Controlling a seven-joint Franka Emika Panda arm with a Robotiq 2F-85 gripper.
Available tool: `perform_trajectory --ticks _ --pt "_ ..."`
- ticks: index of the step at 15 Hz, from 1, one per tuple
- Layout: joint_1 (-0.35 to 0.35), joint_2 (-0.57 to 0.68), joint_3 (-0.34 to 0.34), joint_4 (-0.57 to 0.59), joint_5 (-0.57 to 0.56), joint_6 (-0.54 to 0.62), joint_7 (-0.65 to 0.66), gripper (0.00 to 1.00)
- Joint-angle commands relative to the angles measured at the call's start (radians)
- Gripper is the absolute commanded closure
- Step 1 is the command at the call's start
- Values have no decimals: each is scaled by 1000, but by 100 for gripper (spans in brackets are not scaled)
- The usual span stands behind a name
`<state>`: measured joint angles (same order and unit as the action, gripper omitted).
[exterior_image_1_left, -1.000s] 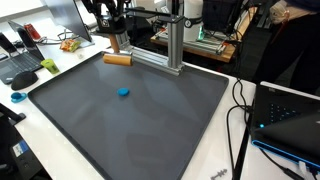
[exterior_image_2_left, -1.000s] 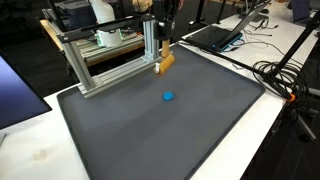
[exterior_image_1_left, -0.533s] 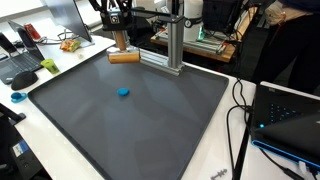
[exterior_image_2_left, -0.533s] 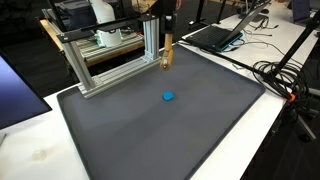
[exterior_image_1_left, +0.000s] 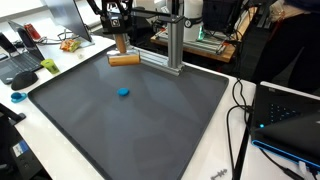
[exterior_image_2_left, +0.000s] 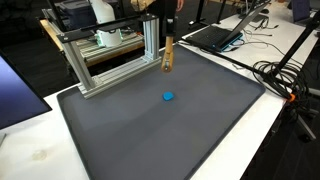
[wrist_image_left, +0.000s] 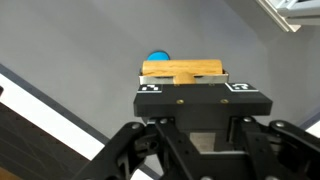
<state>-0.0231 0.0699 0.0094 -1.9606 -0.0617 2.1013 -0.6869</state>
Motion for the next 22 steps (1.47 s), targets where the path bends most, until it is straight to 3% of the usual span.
perform_trajectory --ticks 1,4,12,22 --pt "-6 54 2 16 4 52 -129 78" --pt "-16 103 6 18 -4 76 -262 78" --pt "-35 215 9 15 -29 269 -389 78" --pt "-64 290 21 44 -6 249 -484 78"
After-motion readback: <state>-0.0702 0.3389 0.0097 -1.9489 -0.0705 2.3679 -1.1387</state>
